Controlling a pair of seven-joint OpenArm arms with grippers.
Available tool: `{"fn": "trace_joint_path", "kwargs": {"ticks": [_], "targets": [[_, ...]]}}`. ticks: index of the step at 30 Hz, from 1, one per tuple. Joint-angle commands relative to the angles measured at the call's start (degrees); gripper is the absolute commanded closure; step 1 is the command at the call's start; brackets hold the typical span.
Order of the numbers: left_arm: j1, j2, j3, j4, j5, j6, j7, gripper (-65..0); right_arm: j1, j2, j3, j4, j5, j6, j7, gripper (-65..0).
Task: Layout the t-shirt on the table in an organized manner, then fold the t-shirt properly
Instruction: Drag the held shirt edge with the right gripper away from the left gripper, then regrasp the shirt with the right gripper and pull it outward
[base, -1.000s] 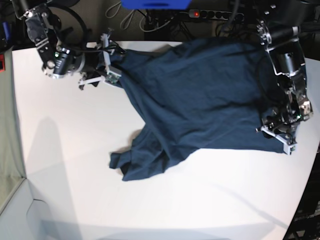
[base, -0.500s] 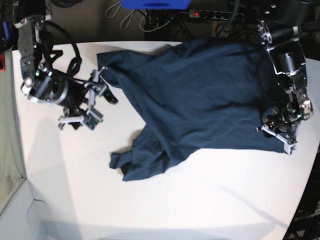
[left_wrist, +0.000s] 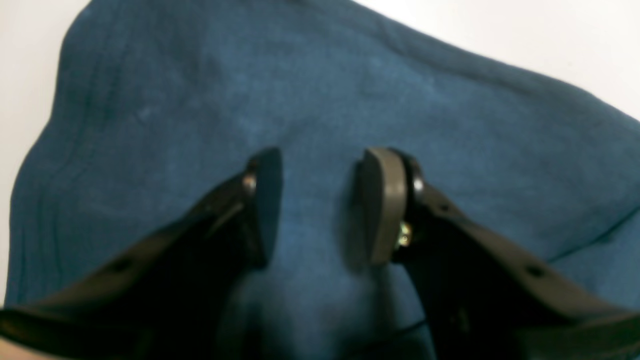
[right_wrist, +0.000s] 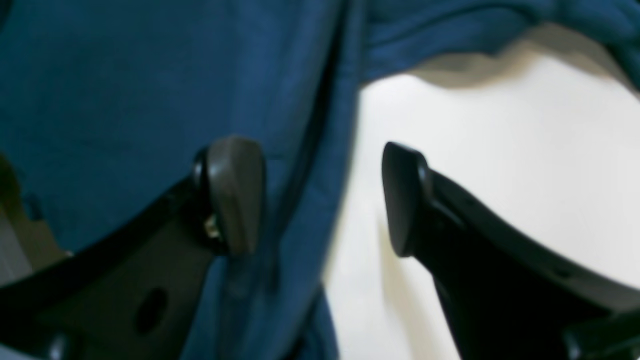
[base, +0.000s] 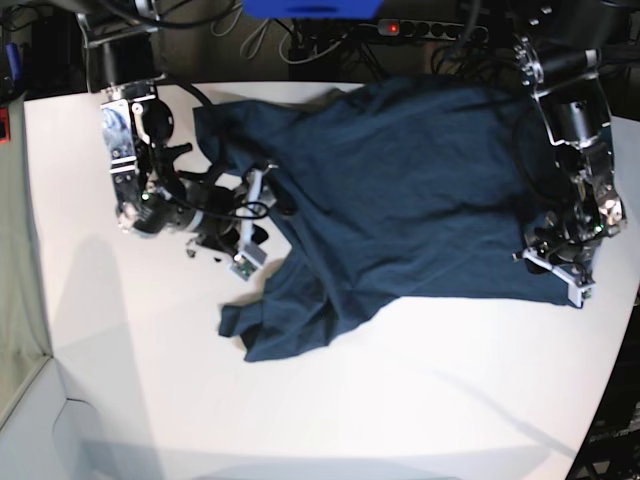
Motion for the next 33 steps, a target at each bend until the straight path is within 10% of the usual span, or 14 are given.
{"fn": "trace_joint_path", "kwargs": {"ticks": [1,7,16,24,33], "targets": [[0.03,-0.48,0.02,-0.31,1.1,0.36,3.26,-26.6,0.07,-0.05,-0.62,1.11,1.17,0.38,0.99,-38.4],[-0.06,-0.48,0.02,-0.31,1.1,0.36,3.26,-26.6,-3.27,0.48,-7.21,1.9,1.26,0.38,0.99,-33.6],[-0.32,-0.48,0.02,-0.31,1.1,0.36,3.17,-26.6,-6.35,1.8,-13.54,4.8,1.26,0.38,0.99,0.0],[-0.41,-0.57,0.02,-0.31,1.1,0.36,3.17,-26.6,-8.63,9.1,-13.1,17.64,1.26,0.38,0.55,-7.3],[-0.41,-0.57,0.02,-0.31,1.1,0.36,3.17,-26.6,-8.37,10.77,-13.1,21.59,1.26,0.38,-7.54,-33.3]]}}
